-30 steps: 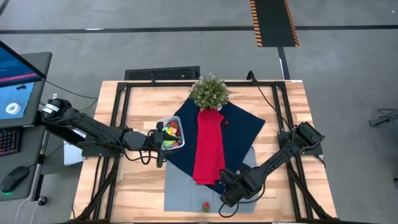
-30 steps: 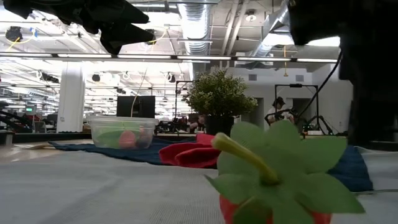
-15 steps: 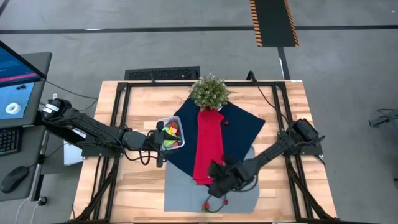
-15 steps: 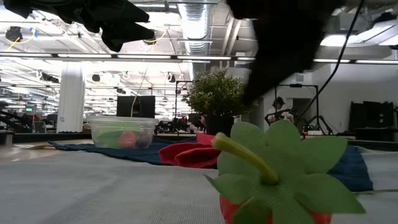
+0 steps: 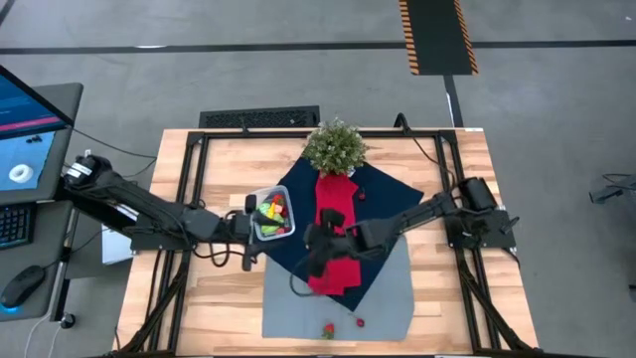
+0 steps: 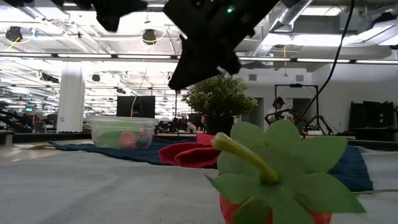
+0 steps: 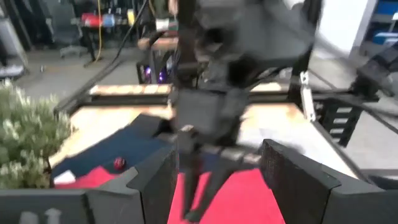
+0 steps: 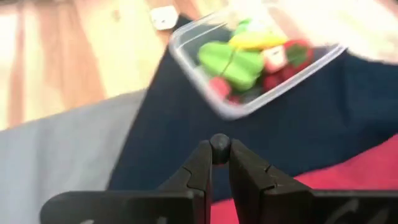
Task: Pick and placing Produce into tupperware
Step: Put the blueberry into the transparent bin
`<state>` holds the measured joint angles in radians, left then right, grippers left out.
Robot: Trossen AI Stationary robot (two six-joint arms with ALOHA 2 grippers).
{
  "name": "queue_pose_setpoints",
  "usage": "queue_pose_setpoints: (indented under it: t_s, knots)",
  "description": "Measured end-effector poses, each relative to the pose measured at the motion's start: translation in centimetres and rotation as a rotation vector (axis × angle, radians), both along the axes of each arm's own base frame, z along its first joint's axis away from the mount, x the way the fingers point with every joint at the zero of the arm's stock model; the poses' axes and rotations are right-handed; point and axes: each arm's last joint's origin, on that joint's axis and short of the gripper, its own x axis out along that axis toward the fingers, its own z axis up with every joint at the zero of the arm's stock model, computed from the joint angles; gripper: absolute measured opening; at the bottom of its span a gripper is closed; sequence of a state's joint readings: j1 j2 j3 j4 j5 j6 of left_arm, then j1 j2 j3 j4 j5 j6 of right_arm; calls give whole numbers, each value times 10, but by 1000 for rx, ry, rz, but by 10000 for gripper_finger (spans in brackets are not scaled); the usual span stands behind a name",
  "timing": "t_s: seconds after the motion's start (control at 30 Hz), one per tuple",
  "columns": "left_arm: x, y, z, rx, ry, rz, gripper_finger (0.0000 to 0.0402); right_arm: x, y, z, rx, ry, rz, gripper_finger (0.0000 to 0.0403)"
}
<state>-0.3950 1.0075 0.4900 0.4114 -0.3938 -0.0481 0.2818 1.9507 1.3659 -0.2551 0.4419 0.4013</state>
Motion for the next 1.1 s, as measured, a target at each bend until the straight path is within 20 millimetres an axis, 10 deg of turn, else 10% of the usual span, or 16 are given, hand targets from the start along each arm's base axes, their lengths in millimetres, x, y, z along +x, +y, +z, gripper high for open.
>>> queue_pose_setpoints:
  t_s: [0.53,1.1]
  knots:
    - [-76,24,-6,-9,-288,19,222,26,-41,15,95,-187,114,63]
    - [-99,38,-18,-43,-347,123,222,70,-92,-57,223,-180,99,70]
